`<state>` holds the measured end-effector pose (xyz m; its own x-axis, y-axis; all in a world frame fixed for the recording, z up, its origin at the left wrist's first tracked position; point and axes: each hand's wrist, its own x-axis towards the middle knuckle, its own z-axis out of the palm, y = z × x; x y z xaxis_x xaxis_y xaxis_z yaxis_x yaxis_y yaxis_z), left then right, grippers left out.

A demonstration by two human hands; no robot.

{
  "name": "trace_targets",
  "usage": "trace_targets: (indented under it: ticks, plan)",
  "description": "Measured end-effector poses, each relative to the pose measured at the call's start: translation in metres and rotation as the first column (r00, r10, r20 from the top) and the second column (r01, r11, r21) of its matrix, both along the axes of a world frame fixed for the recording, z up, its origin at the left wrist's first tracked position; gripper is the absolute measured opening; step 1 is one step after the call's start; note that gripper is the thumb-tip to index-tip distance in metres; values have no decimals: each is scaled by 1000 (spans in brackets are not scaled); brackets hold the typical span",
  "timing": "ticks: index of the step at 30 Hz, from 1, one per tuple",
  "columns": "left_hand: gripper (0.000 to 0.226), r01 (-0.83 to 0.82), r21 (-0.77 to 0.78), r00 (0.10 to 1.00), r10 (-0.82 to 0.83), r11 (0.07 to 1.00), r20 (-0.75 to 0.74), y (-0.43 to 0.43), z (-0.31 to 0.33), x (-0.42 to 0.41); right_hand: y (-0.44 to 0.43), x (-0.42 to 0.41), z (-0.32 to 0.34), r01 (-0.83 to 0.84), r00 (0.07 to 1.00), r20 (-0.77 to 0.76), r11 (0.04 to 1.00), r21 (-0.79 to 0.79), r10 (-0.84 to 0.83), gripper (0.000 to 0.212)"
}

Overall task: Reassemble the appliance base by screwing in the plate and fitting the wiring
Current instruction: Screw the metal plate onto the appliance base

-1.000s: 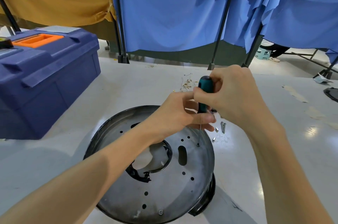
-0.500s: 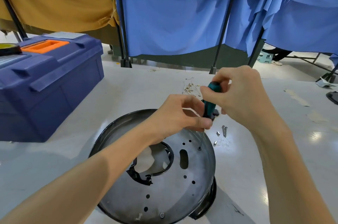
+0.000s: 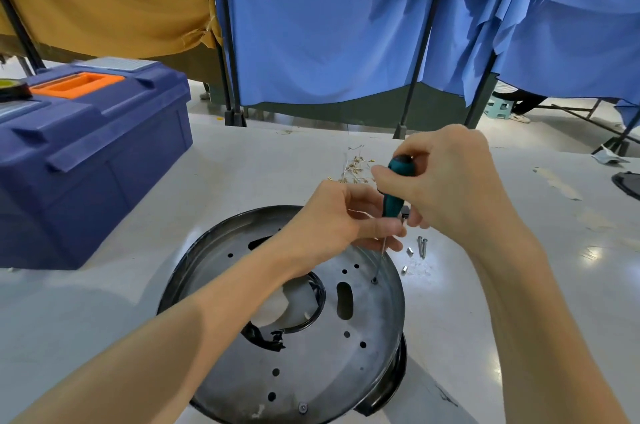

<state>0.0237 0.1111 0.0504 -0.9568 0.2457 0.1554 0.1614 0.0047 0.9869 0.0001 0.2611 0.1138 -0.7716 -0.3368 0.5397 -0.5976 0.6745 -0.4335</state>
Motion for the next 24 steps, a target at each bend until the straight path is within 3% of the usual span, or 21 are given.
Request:
trace_targets:
  ticks: [3, 5, 8, 11, 16, 19, 21, 24]
  plan:
    - [17, 60, 6, 998, -60, 998, 23, 0, 0, -2, -6, 1, -4, 115, 992, -68, 989, 90, -109, 47]
    - [19, 113, 21, 993, -113, 993, 25, -3, -1, -1, 0, 3, 0, 33, 999, 7, 995, 99, -34, 54]
    - [22, 142, 40, 989, -144, 989, 33, -8, -1, 0, 8, 8, 7, -193, 975, 112, 981, 25, 190, 26]
    - [20, 129, 44, 990, -131, 991, 48, -9, -2, 0, 6, 6, 5, -183, 981, 52, 981, -70, 187, 12]
    - [18, 9, 33, 1000, -9, 999, 12, -3, -4, -2, -10, 2, -3, 65, 998, -21, 994, 88, -63, 42]
    - [15, 56, -9, 998, -55, 998, 9, -4, -4, -2, 0, 5, 3, -10, 996, 93, 995, 97, 1, 55]
    - [19, 75, -25, 997, -76, 997, -4, -5, -4, -1, 10, 8, 10, -147, 978, 160, 986, 71, 135, 43]
    - [23, 103, -24, 995, -103, 994, 5, -4, -5, 0, 13, 8, 11, -228, 970, 77, 974, -13, 229, 6]
